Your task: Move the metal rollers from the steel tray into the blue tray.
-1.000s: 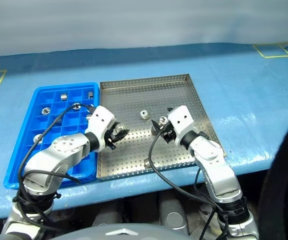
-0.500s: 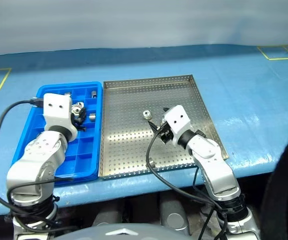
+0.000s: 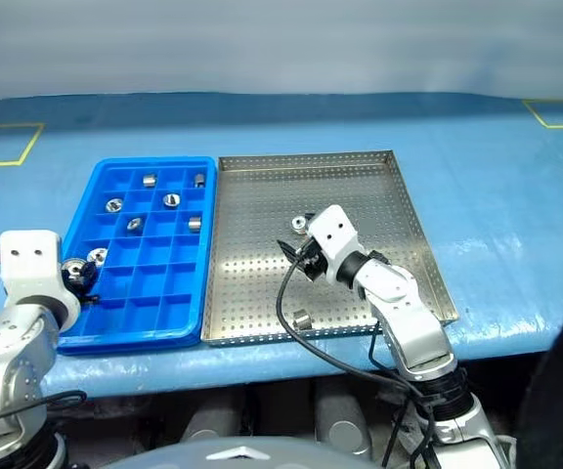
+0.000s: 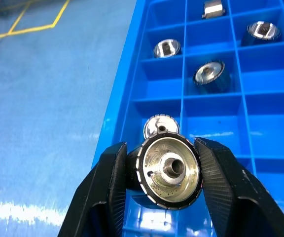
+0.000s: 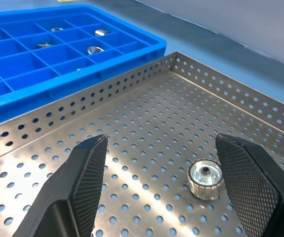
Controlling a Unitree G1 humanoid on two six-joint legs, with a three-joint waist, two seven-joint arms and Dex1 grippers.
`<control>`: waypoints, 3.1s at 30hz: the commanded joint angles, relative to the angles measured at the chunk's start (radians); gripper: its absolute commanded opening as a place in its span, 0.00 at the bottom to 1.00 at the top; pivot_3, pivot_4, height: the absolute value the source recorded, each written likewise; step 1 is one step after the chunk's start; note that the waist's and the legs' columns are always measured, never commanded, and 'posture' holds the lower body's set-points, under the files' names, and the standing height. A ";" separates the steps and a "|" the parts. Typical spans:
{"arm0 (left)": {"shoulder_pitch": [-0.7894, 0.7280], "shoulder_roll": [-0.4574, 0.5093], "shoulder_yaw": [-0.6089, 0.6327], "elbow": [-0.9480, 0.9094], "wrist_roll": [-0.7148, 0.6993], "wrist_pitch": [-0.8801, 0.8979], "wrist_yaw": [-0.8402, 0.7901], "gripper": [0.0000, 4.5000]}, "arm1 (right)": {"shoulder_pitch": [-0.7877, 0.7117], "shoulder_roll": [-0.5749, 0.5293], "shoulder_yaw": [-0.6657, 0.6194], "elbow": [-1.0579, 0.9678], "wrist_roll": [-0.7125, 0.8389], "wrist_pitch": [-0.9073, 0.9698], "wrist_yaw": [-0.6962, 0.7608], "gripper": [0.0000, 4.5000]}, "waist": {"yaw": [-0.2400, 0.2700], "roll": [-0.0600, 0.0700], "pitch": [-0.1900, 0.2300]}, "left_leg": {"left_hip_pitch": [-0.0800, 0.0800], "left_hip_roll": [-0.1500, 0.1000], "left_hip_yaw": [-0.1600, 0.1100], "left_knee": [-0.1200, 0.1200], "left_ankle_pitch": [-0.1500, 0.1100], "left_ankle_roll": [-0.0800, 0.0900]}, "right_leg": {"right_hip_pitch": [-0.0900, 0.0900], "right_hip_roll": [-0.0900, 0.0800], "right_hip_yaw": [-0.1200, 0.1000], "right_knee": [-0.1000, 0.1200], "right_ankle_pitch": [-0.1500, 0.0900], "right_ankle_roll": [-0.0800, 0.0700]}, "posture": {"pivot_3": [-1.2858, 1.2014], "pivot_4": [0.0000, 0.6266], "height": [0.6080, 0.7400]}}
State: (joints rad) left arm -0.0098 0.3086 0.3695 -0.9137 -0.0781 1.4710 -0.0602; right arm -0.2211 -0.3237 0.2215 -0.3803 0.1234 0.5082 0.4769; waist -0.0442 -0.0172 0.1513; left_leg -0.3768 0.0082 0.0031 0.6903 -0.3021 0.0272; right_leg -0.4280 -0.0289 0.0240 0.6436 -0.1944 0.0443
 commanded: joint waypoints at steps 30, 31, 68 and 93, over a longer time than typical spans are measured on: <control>-0.232 -0.062 -0.138 0.055 -0.251 -0.223 -0.227 0.98 | -0.001 -0.027 -0.049 -0.051 -0.016 -0.014 -0.028 0.81 | -0.001 0.000 0.000 | 0.000 0.000 0.001 0.000 0.000 0.000 | 0.000 -0.001 -0.001 0.000 0.000 -0.001 | 0.45 0.24 1.00; -0.245 -0.056 -0.178 0.082 -0.256 -0.230 -0.235 0.98 | 0.002 -0.036 -0.055 -0.057 -0.023 -0.011 -0.035 0.81 | -0.006 0.000 0.000 | 0.000 0.000 0.001 0.000 0.000 0.000 | 0.000 -0.001 -0.001 0.000 0.000 -0.001 | 0.45 0.24 1.00; -0.484 -0.106 -0.685 0.840 -0.129 -0.575 -0.348 0.98 | 0.123 -0.037 -0.107 -0.167 -0.041 0.043 -0.138 0.81 | -0.209 0.001 0.000 | -0.001 0.000 0.002 0.001 -0.001 0.002 | -0.001 0.002 0.004 0.000 -0.001 0.004 | 0.37 0.24 1.00; -0.445 -0.140 -0.644 0.832 -0.081 -0.615 -0.315 0.38 | 0.106 -0.031 -0.094 -0.153 -0.040 0.032 -0.132 0.81 | -0.210 0.001 0.000 | -0.001 0.000 0.002 0.001 -0.001 0.002 | -0.001 0.002 0.005 0.000 0.000 0.005 | 0.38 0.24 1.00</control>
State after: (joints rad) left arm -0.4581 0.1673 -0.2959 -0.0149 -0.1580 0.8682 -0.3771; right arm -0.0981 -0.3578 0.1379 -0.4997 0.0844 0.5661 0.3441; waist -0.2542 -0.0166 0.1509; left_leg -0.3775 0.0078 0.0054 0.6908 -0.3033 0.0295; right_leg -0.4289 -0.0272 0.0294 0.6435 -0.1947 0.0491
